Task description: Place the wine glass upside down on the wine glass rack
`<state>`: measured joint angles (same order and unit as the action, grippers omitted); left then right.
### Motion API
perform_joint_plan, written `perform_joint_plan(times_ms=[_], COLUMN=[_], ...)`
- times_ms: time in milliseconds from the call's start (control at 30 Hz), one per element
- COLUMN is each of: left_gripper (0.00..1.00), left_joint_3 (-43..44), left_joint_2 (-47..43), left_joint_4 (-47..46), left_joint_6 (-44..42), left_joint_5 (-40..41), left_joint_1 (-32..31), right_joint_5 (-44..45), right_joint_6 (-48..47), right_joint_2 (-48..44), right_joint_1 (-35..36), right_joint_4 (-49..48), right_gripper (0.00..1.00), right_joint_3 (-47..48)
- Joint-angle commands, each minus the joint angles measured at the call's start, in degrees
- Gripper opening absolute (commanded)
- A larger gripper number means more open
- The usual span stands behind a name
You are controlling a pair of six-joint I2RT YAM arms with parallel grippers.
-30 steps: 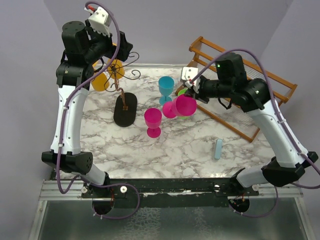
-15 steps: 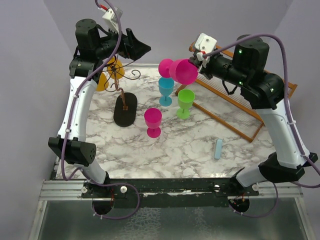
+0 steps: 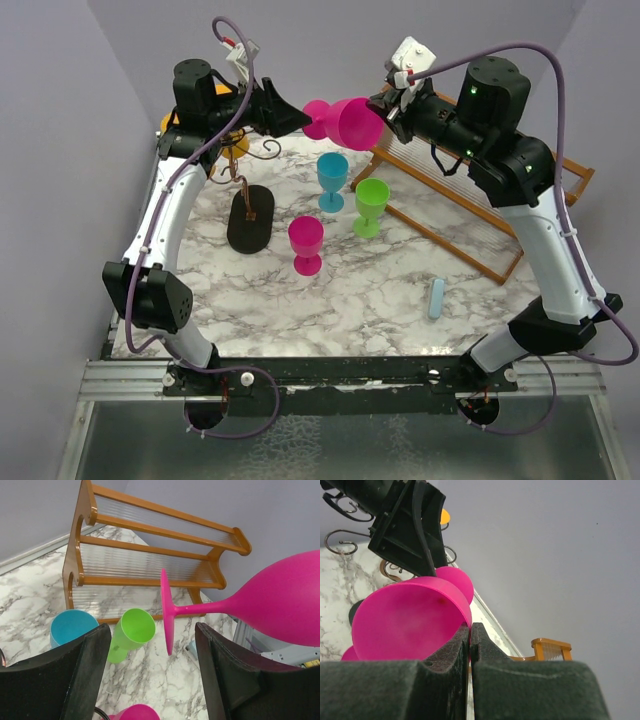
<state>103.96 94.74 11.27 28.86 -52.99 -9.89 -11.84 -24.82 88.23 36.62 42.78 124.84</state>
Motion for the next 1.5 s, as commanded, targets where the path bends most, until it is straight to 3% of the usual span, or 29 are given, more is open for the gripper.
perform_joint_plan(times_ms=[0,567,867,933,1033,1133,1200,1467], left_gripper=[0.68,0.34,0.01,0.0,0.0,0.0,0.0,0.0], left_joint_3=[-1.78,-6.44,-7.73,-7.45,-6.5,-4.57,-2.93,8.43], left_joint_2=[-3.26,-3.45,-2.98,-2.89,-2.84,-2.98,-3.06,-2.86], left_joint_4=[-3.11,-10.13,-13.29,-12.73,-10.69,-6.1,-2.69,13.86], left_joint_6=[0.55,6.78,9.63,9.63,8.22,4.0,0.67,-16.75], left_joint_5=[-3.2,-9.94,-10.66,-10.14,-8.69,-6.7,-4.84,11.89], left_joint_1=[-0.37,-0.39,-0.39,-0.39,-0.22,0.23,0.9,4.33], right_joint_5=[-1.35,-2.75,-2.66,-2.52,-2.26,-1.82,-0.89,2.43], right_joint_6=[3.56,2.92,1.88,1.66,1.25,0.63,0.28,-1.36], right_joint_2=[-0.37,1.77,1.43,1.32,1.09,0.94,0.78,-0.52], right_joint_1=[-0.26,-0.23,-0.23,-0.23,-0.24,-0.23,-0.23,-0.25], right_joint_4=[-2.65,-2.2,-2.11,-2.09,-1.96,-1.92,-1.87,-1.07], right_gripper=[0.01,0.01,0.01,0.02,0.11,0.33,0.42,0.65], right_joint_3=[2.37,2.64,0.73,0.06,-0.43,-0.64,-0.93,-1.22])
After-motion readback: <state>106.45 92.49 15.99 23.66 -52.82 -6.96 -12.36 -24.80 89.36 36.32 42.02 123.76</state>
